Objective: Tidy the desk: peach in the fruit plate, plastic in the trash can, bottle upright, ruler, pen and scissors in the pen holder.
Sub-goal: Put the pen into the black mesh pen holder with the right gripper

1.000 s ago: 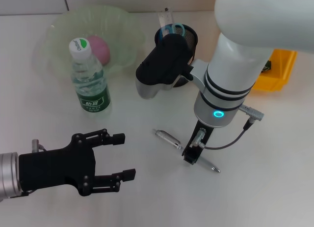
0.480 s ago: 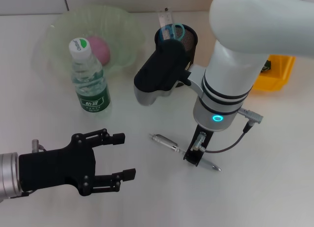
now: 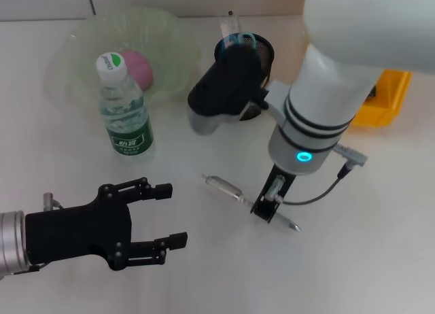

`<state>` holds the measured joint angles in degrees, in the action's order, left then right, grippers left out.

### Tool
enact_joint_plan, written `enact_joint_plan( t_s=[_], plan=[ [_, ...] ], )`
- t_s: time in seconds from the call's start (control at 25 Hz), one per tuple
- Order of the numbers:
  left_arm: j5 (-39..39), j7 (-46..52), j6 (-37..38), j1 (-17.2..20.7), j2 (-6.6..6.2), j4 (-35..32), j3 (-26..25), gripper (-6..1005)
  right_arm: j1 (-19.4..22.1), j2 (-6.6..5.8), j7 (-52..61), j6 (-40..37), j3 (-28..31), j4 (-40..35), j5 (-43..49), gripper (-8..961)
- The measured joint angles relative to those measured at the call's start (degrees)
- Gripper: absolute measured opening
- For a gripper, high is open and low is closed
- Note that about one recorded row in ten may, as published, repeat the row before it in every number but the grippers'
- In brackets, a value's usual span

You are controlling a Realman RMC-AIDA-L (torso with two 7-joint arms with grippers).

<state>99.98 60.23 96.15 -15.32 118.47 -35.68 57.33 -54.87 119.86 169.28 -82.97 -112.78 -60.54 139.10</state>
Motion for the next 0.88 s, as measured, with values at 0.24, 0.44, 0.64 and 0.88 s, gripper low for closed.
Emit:
enact_joint_plan(
  t_s=[0.24,0.44,0.64,0.88],
  plan=[
    [0.0,0.1,0.0,0.1,0.00,-0.1,0.0,811,4.5,-0.32,0.0,-4.1,9.9,-9.9,7.8,119],
    [0.0,0.2,0.3,0.1,-0.05,-0.3,-0.5,811,10.7,-0.46,-1.7,-4.3,24.4,-26.0,9.6,119],
    [-0.1,0.1,0.5,0.1,0.10,0.0,-0.6,811,23.7,-0.06,-11.7,11.2,30.4,-39.3,-4.2,120],
    [-0.1,0.1,0.6,-0.2,0.10,0.0,-0.6,811,36.0,-0.24,-57.5,36.4,28.0,-21.6,-43.3,120]
  ],
)
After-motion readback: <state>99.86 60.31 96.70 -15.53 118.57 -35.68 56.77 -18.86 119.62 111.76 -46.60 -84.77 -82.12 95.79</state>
